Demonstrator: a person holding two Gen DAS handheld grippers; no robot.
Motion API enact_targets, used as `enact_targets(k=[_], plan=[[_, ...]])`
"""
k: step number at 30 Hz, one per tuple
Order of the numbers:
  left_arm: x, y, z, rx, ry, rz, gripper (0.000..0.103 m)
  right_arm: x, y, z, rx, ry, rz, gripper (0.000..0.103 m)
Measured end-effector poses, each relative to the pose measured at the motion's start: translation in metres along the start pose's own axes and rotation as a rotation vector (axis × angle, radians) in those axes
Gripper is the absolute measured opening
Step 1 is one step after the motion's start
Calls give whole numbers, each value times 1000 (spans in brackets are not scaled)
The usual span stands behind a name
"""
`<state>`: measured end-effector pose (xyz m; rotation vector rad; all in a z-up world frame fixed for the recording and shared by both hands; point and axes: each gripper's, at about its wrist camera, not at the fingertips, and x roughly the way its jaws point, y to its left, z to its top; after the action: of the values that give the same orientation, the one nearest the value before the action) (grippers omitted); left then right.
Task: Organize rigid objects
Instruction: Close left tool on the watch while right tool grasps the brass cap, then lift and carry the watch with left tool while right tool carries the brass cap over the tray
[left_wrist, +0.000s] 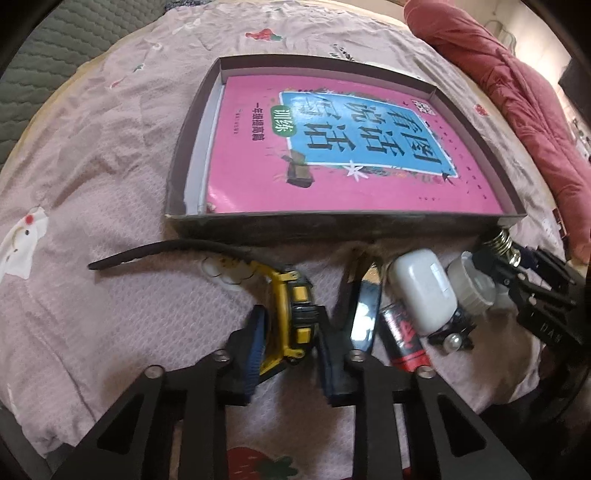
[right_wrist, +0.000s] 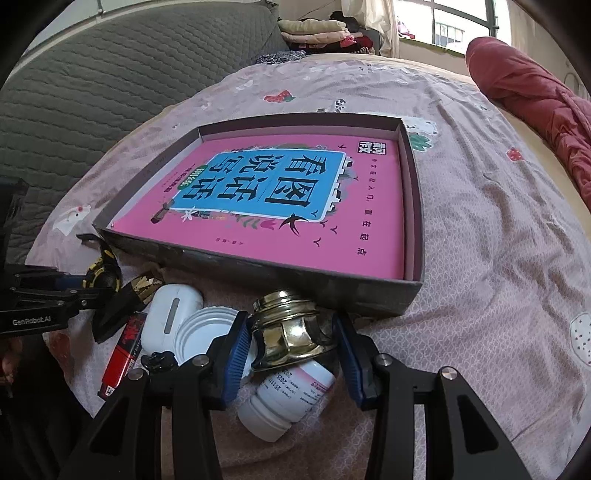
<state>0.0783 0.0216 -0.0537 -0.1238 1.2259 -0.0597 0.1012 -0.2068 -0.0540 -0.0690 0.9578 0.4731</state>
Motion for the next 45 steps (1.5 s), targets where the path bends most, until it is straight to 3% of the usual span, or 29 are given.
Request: enact_targets(k=[12,22,40,45], plan=[[9,-9,13,-8,-2,53,23,-15,1,2,-2,-56,41,45],[-23,12,-4,-72,-112,-91,19,-21,0,4,21,-81,75,45],[-68,9,-6,-87,-179,-138,18,-30,4,6,26,-127,105,45],[-74,9,-5,-91,-201,-135,18,-41,5,8,20,-182,110,45]])
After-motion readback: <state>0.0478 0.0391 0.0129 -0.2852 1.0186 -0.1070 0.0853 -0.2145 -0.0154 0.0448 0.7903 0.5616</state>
